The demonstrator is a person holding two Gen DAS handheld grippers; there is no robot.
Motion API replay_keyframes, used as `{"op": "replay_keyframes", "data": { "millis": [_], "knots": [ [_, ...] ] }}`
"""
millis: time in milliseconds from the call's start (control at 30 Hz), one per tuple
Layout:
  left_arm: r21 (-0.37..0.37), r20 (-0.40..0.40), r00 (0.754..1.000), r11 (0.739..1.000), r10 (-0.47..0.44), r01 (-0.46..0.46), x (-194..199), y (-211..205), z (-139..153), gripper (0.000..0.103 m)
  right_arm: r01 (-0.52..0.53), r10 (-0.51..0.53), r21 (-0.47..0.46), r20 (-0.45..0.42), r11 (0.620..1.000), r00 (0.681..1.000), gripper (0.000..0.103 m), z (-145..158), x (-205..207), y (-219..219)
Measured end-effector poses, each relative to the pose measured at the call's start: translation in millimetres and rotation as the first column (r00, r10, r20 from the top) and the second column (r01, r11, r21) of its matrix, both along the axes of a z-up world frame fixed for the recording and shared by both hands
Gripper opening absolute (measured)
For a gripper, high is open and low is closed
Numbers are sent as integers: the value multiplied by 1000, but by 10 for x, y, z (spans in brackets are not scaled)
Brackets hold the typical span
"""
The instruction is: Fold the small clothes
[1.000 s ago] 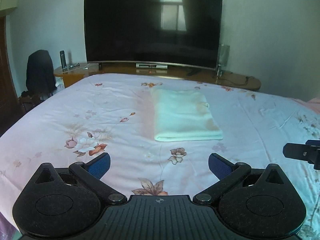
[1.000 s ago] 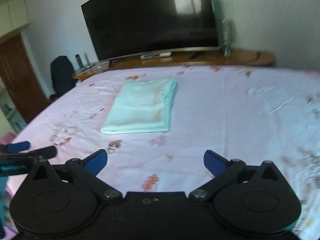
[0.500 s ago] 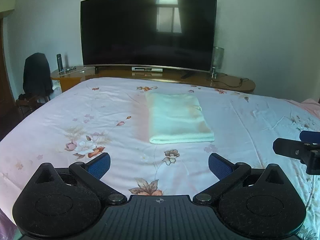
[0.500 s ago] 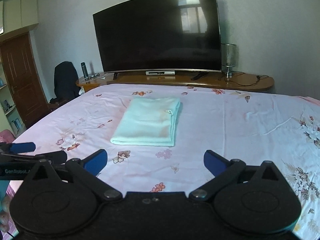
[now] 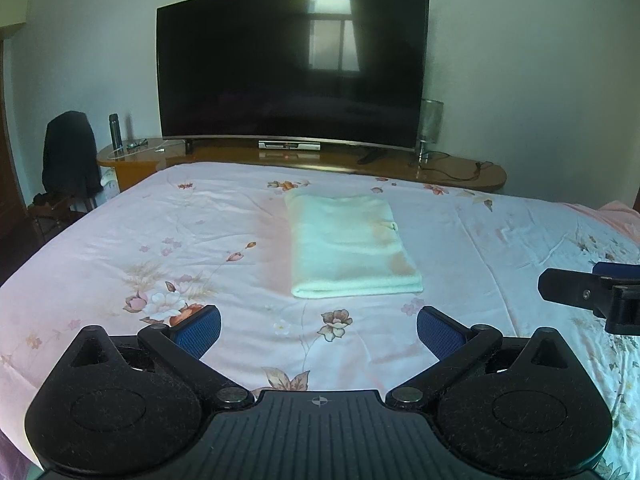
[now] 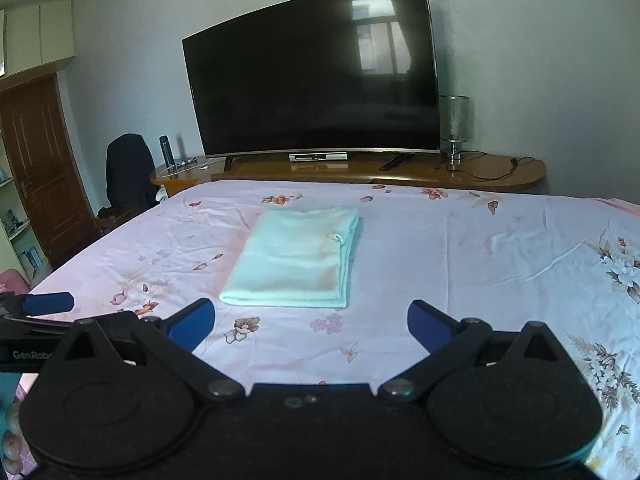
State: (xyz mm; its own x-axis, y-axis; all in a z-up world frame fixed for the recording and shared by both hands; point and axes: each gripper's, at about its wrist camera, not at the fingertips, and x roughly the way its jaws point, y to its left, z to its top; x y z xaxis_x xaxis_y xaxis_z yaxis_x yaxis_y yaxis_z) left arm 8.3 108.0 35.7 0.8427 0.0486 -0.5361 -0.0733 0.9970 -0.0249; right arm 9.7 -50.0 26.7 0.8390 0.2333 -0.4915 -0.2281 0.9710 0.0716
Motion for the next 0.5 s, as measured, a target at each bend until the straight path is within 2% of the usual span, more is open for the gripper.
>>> {"op": "replay_keyframes", "data": {
  "millis": [500],
  "knots": [
    [16, 7, 1000, 1000, -10, 9, 21, -11, 40, 103, 7, -7, -7, 13, 1000, 1000, 103, 0, 10, 13]
  ]
}}
